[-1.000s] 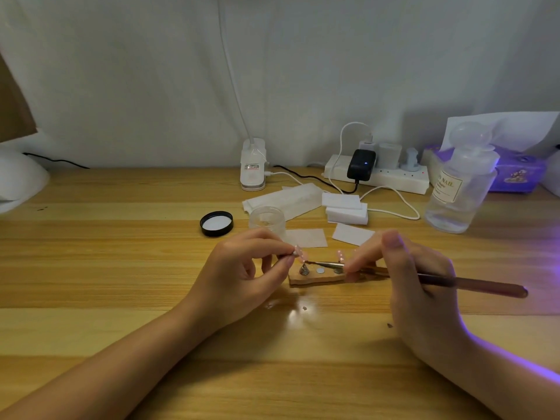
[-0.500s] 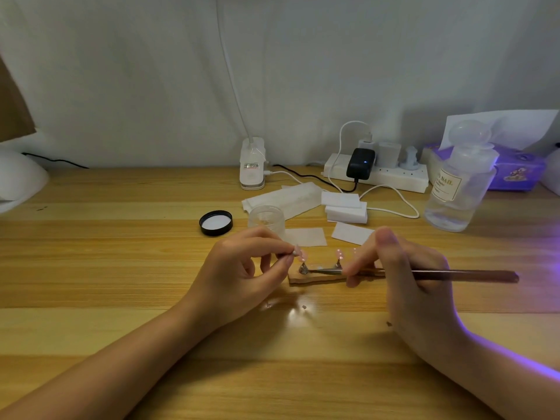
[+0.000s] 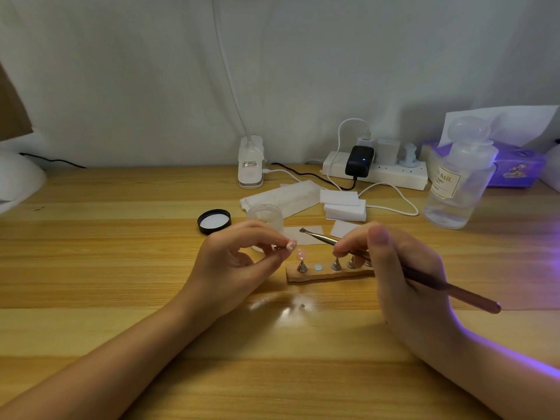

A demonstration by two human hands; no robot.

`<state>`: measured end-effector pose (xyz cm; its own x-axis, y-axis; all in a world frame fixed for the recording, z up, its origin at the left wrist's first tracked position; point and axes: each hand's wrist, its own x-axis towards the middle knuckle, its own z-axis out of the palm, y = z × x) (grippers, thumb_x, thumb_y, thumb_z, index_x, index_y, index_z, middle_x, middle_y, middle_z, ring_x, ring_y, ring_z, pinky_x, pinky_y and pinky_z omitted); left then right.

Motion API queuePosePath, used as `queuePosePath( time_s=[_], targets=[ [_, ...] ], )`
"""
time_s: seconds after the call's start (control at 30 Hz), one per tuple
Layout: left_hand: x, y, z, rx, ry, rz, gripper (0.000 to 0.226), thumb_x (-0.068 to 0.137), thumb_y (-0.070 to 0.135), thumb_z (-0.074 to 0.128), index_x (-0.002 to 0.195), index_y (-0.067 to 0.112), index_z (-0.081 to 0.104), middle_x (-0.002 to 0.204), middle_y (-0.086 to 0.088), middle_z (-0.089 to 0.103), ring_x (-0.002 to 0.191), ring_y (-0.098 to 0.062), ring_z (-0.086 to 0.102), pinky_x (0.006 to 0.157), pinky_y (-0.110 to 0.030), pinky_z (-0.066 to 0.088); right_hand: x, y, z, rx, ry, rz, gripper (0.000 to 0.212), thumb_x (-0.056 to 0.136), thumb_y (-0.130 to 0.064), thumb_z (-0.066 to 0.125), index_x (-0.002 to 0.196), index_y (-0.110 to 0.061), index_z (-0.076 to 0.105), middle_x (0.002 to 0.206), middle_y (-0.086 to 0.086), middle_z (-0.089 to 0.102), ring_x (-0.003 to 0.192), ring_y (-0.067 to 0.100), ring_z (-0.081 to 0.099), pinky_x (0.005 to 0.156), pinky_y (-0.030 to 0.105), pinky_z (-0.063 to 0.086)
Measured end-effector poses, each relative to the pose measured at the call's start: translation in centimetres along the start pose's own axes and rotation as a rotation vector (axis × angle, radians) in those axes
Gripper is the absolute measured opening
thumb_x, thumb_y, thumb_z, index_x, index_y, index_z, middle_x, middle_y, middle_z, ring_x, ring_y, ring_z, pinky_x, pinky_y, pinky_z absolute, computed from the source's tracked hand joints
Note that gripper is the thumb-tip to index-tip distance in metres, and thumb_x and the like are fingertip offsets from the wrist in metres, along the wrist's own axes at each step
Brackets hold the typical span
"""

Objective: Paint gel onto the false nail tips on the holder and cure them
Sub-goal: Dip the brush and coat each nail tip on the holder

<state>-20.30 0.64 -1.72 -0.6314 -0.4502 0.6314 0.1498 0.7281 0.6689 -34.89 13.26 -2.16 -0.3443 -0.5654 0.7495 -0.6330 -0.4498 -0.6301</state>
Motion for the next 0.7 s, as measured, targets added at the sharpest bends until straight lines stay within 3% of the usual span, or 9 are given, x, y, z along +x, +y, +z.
queuePosePath(
  time_s=[0.1, 0.3, 0.5, 0.7],
  targets=[
    [-0.02, -0.13, 0.03, -0.004, 0.005, -0.006, 0.013, 0.074, 0.016, 0.067, 0.086, 0.022, 0.07, 0.081, 0.005, 0.066, 0.07, -0.009, 0.06, 0.041, -0.016, 0.04, 0.08, -0.03, 0.15, -0.06, -0.032, -0.065, 0.043, 0.096, -0.042, 0.028, 0.082, -0.02, 0.062, 0.075, -0.007, 0.063, 0.07, 0.004, 0.058, 0.066, 0.028, 0.046],
    [-0.01, -0.33, -0.07, -0.018, 0.01, -0.015, 0.011, 0.073, 0.022, 0.068, 0.084, 0.024, 0.07, 0.078, 0.006, 0.065, 0.069, -0.008, 0.058, 0.042, -0.016, 0.04, -0.14, 0.06, 0.27, -0.04, -0.075, -0.117, 0.044, 0.097, -0.041, 0.029, 0.076, -0.022, 0.062, 0.072, -0.009, 0.062, 0.071, 0.001, 0.058, 0.067, 0.025, 0.044],
    [-0.02, -0.34, 0.01, -0.025, 0.016, -0.031, 0.009, 0.073, 0.025, 0.068, 0.082, 0.022, 0.07, 0.078, 0.007, 0.064, 0.067, -0.008, 0.056, 0.04, -0.018, 0.039, -0.1, -0.02, 0.21, -0.01, -0.019, -0.095, 0.045, 0.097, -0.043, 0.028, 0.072, -0.027, 0.062, 0.07, -0.006, 0.062, 0.069, 0.009, 0.06, 0.068, 0.036, 0.046],
    [-0.04, -0.21, -0.06, -0.002, 0.002, -0.036, 0.011, 0.072, 0.022, 0.067, 0.082, 0.021, 0.07, 0.079, 0.003, 0.064, 0.067, -0.01, 0.056, 0.039, -0.024, 0.041, 0.13, 0.16, 0.67, -0.093, -0.052, -0.132, 0.046, 0.096, -0.039, 0.031, 0.079, -0.014, 0.066, 0.075, -0.009, 0.062, 0.07, 0.012, 0.059, 0.064, 0.036, 0.046]
  ],
)
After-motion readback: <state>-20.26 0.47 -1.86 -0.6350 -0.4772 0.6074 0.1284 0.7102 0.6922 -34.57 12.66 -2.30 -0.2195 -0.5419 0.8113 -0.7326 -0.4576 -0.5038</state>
